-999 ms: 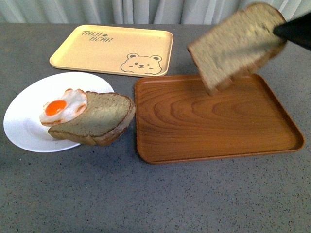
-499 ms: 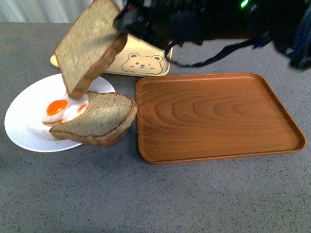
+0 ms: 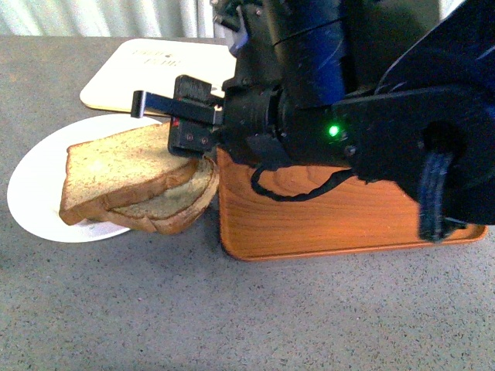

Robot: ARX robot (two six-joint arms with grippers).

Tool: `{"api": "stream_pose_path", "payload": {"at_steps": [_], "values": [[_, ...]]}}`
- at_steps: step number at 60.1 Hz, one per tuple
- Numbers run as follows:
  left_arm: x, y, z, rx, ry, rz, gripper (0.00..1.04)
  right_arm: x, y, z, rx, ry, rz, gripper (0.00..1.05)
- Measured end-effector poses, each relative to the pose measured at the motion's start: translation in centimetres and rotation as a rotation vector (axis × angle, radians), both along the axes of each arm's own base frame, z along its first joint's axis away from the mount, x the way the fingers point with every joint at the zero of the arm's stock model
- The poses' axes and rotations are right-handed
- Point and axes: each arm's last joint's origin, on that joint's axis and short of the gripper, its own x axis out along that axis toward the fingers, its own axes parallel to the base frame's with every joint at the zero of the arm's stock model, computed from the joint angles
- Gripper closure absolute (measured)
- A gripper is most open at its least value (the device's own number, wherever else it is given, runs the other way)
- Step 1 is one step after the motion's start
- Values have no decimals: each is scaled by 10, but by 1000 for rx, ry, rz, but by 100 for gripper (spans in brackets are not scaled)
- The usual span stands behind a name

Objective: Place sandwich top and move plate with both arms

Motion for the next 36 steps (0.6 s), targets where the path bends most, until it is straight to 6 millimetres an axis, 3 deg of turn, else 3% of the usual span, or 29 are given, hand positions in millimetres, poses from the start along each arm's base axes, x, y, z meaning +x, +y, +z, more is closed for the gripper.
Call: {"api": "stream_pose_path", "payload": {"at_steps": [8, 15, 22, 26, 36], "values": [[0, 0, 0, 0, 0, 0, 9, -2, -28, 47, -35, -192, -134, 28], [0, 0, 0, 0, 0, 0, 9, -9, -51, 70, -176, -376, -283, 11], [0, 0, 0, 0, 0, 0, 9, -32, -90, 83, -269, -611, -553, 31], [0, 0, 0, 0, 0, 0, 9, -51, -119, 80, -305, -643, -590, 47], [0, 0, 0, 0, 0, 0, 9, -82, -155, 64, -349, -627, -565, 77]]}}
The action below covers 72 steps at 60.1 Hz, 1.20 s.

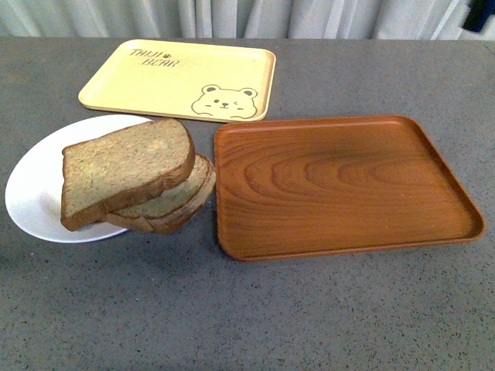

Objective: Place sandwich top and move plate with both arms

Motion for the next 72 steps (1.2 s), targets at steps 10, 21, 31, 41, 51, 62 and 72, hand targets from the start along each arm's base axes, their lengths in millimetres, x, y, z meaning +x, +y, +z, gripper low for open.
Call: {"api": "stream_pose_path", "payload": {"at_steps": [10, 21, 31, 41, 51, 62, 72], "values": [[0, 0, 0, 0, 0, 0, 9, -25, -23, -4, -10, -9, 6, 103], [0, 0, 0, 0, 0, 0, 9, -47, -42, -11, -12, -1, -4, 103], [0, 0, 0, 0, 0, 0, 9, -65, -53, -18, -8, -19, -1, 103], [0, 0, 0, 0, 0, 0, 9, -79, -60, -25, -12, 7, -4, 103], [0, 0, 0, 0, 0, 0, 9, -88, -71, -22, -10, -3, 12, 103], [0, 0, 0, 0, 0, 0, 9, -97, -74, -17, -10, -21, -6, 103], [0, 0, 0, 0, 0, 0, 9, -104, -74, -14, -10, -30, -6, 103]]}}
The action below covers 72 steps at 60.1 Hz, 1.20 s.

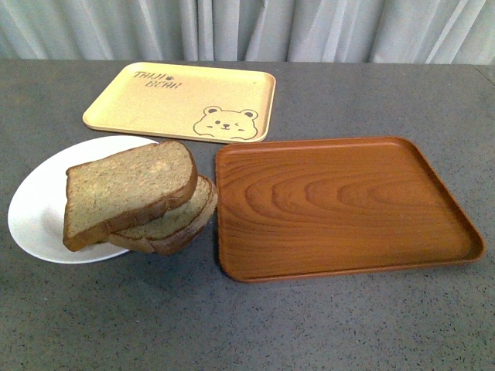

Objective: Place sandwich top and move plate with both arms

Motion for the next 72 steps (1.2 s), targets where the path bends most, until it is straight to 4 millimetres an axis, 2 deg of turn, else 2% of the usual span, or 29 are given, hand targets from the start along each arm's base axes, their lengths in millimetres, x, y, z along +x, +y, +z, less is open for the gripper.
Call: {"api": "stream_pose_path", "payload": {"at_steps": [53, 61, 72], "values": [[0, 0, 0, 0, 0, 0, 9, -23, 0, 2, 0, -8, 0, 103], [0, 0, 0, 0, 0, 0, 9, -34, 0, -1, 0, 1, 2, 103], [0, 0, 0, 0, 0, 0, 9, -35, 0, -1, 0, -2, 1, 103]]}}
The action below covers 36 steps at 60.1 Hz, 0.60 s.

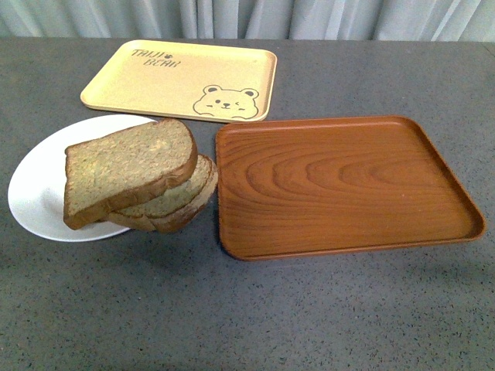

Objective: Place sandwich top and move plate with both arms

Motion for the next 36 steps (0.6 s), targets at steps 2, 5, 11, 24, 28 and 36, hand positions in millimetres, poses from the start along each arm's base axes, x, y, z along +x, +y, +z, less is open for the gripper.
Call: {"api": "stream_pose_path", "payload": {"at_steps": [2, 5, 11, 24, 28, 36], "values": [[0, 0, 0, 0, 0, 0, 9, 0, 0, 0, 0, 0, 0, 103], [0, 0, 0, 0, 0, 0, 9, 0, 0, 0, 0, -1, 0, 101], [0, 0, 0, 0, 0, 0, 9, 0, 0, 0, 0, -1, 0, 80], [11, 2, 5, -364, 401, -240, 9, 0, 0, 0, 0, -2, 2, 43], [26, 6, 12, -464, 431, -258, 9, 0, 0, 0, 0, -2, 1, 30], [70, 22, 18, -541, 421, -211, 9, 0, 0, 0, 0, -2, 1, 8]]}}
